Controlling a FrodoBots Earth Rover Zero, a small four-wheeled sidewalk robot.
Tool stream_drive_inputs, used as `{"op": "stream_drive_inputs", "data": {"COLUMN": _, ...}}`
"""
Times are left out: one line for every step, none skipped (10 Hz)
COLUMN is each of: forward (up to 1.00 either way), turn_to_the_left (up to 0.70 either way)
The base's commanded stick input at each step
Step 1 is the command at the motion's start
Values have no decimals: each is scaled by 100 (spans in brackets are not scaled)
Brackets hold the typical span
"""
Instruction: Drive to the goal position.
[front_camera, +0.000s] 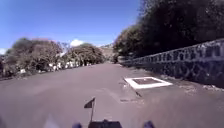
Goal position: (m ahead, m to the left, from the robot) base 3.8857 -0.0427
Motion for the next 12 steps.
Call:
{"op": "stream_drive_inputs", "data": {"forward": 50, "turn_to_the_left": 41}}
{"op": "stream_drive_inputs", "data": {"forward": 50, "turn_to_the_left": 49}}
{"op": "stream_drive_inputs", "data": {"forward": 50, "turn_to_the_left": 30}}
{"op": "stream_drive_inputs", "data": {"forward": 50, "turn_to_the_left": 11}}
{"op": "stream_drive_inputs", "data": {"forward": 50, "turn_to_the_left": 0}}
{"op": "stream_drive_inputs", "data": {"forward": 50, "turn_to_the_left": 0}}
{"op": "stream_drive_inputs", "data": {"forward": 50, "turn_to_the_left": 0}}
{"op": "stream_drive_inputs", "data": {"forward": 50, "turn_to_the_left": 0}}
{"op": "stream_drive_inputs", "data": {"forward": 50, "turn_to_the_left": 0}}
{"op": "stream_drive_inputs", "data": {"forward": 50, "turn_to_the_left": 0}}
{"op": "stream_drive_inputs", "data": {"forward": 50, "turn_to_the_left": 0}}
{"op": "stream_drive_inputs", "data": {"forward": 50, "turn_to_the_left": 0}}
